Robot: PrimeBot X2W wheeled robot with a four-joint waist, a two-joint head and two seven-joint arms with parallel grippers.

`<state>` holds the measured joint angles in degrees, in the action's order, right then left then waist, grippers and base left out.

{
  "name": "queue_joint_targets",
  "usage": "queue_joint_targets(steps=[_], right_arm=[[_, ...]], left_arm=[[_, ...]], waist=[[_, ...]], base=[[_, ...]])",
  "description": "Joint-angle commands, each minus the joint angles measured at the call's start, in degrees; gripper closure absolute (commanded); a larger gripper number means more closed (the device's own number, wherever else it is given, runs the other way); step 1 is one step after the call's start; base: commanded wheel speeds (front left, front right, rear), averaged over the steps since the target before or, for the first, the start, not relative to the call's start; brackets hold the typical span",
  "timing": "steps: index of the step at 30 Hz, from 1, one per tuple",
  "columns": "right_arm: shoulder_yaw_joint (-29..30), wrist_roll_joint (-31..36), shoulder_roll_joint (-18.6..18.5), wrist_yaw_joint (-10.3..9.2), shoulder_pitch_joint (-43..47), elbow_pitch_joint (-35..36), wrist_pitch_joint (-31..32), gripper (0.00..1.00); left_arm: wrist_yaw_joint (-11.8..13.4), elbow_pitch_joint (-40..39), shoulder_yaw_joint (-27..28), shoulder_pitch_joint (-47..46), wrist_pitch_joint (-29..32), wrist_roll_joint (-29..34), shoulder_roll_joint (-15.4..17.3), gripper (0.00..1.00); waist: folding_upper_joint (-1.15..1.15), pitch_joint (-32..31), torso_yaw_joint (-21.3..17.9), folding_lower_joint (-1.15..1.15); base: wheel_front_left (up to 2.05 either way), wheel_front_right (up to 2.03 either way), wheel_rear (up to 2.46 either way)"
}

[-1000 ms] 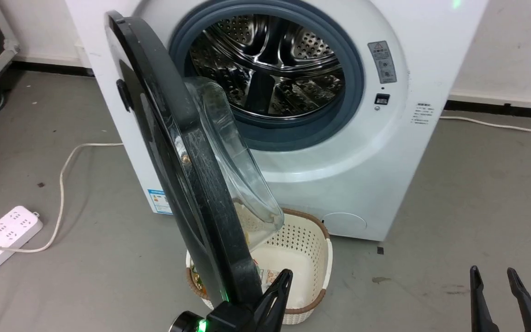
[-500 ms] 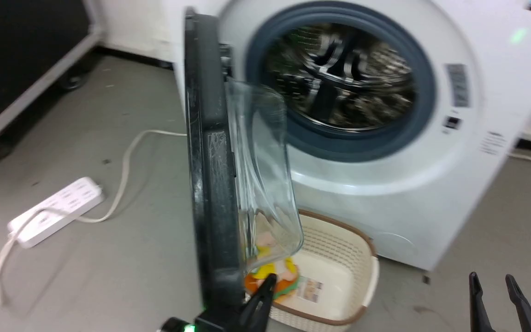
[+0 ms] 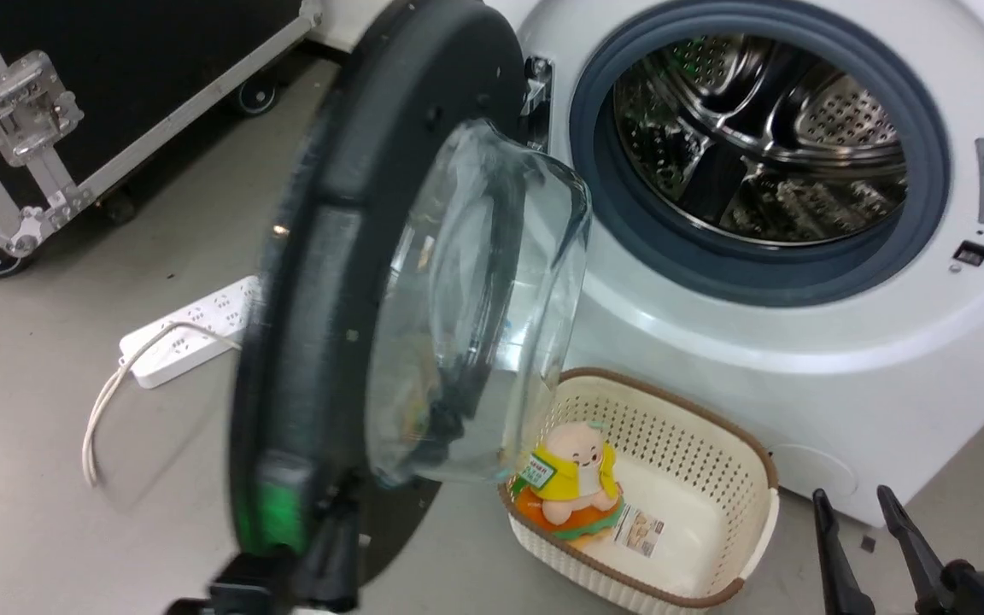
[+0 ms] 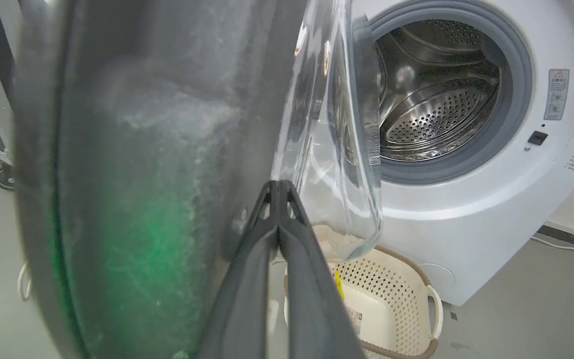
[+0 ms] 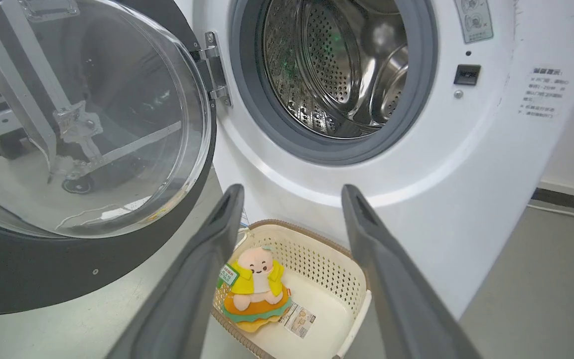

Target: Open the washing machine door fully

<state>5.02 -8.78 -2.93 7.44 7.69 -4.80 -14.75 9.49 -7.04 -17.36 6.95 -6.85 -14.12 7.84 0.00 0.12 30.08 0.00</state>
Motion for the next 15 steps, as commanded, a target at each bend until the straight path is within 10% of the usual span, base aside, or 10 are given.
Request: queue_joint_targets(steps=[1,15], right_arm=[[-0.3,0.6,0.0,0.05,-1.1,-0.3,-0.2,0.00],[0.5,6.5,0.0,0.05,-1.2,2.6,0.2,0.00]], left_arm=[[0.9,-0.3,2.1,0.4,-0.9,-1.1,0.4,1.00],[2.0,7.0,17.4,-8.2,-5.1,-10.6,3.9,1.00]], waist=[[0.00,1.0,0.3,0.00],[0.00,8.9,1.1,0.00]], base=[[0.00,0.00,0.00],[0.00,0.00,0.00]])
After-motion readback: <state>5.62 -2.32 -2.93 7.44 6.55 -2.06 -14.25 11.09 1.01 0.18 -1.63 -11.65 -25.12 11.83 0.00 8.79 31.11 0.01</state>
